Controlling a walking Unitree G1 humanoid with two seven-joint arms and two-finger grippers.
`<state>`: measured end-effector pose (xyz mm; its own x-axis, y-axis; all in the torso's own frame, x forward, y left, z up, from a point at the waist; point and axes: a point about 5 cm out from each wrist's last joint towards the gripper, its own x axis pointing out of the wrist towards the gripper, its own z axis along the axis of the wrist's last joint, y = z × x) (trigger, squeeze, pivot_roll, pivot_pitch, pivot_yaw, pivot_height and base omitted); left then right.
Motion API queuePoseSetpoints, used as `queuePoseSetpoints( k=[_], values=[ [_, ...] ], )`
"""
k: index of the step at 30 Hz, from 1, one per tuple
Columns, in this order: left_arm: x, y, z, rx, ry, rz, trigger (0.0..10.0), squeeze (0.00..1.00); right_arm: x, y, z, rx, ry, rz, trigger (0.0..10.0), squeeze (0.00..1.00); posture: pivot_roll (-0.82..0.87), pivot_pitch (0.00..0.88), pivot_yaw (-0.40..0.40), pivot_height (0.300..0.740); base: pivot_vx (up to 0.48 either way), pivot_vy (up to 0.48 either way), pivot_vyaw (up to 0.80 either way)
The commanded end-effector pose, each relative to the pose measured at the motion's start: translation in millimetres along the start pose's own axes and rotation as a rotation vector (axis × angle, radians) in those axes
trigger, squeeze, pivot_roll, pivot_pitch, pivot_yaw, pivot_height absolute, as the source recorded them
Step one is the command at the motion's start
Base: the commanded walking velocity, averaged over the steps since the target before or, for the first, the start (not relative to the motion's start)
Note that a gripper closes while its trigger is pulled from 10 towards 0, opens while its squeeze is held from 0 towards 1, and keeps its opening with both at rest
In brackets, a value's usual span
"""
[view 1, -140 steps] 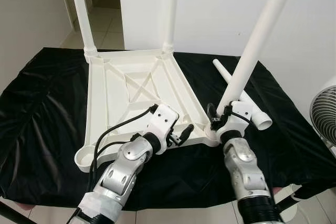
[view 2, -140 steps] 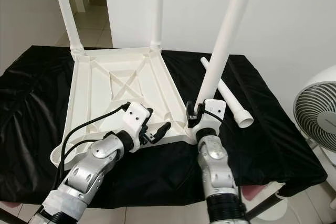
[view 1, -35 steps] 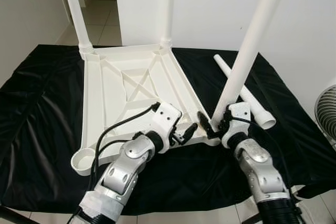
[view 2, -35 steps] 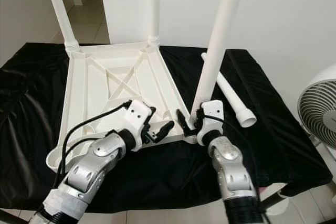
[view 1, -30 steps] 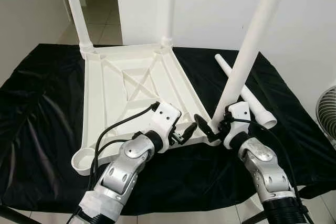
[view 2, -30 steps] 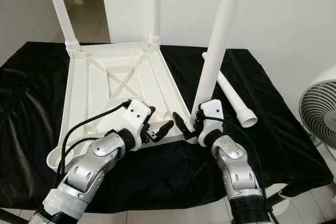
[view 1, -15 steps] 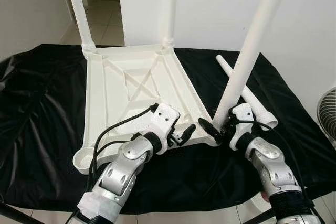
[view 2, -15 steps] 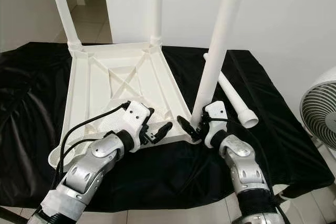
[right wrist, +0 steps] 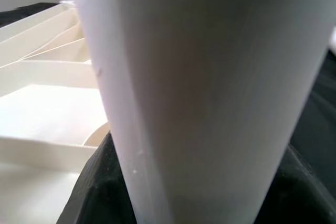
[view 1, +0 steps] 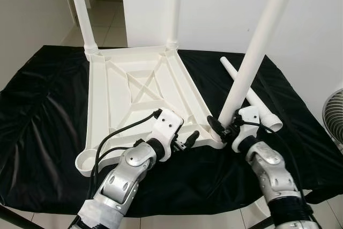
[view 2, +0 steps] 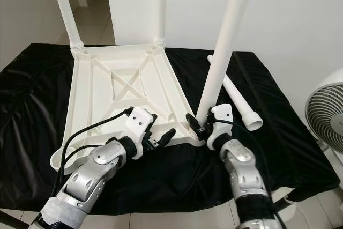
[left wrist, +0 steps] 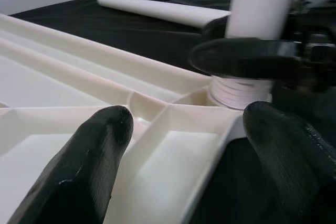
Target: Building children table
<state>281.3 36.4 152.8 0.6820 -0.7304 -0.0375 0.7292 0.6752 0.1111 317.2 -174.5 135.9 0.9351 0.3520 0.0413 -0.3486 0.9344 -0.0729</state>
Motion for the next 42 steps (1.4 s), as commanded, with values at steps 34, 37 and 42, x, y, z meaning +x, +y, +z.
queuePoseSetpoints(
  k=[34, 37, 42],
  values=[
    [0.3, -6.6, -2.4, -0.028, 0.012, -0.038, 10.0, 0.00, 2.4, 35.4, -4.8, 0.087, 0.029, -0.425, 10.0, 1.00, -0.03, 0.043, -0.028, 0.740, 0.000, 0.000, 0.00],
    [-0.2, -6.8, -2.4, -0.030, 0.012, -0.036, 10.0, 0.00, 0.0, 34.5, 1.0, 0.089, -0.013, -0.392, 10.0, 1.00, -0.03, 0.044, -0.030, 0.740, 0.000, 0.000, 0.00],
    [-0.5, -6.7, -2.5, -0.031, 0.012, -0.034, 10.0, 0.00, -2.5, 32.7, 4.1, 0.092, -0.035, -0.370, 10.0, 1.00, -0.03, 0.044, -0.030, 0.740, 0.000, 0.000, 0.00]
  ],
)
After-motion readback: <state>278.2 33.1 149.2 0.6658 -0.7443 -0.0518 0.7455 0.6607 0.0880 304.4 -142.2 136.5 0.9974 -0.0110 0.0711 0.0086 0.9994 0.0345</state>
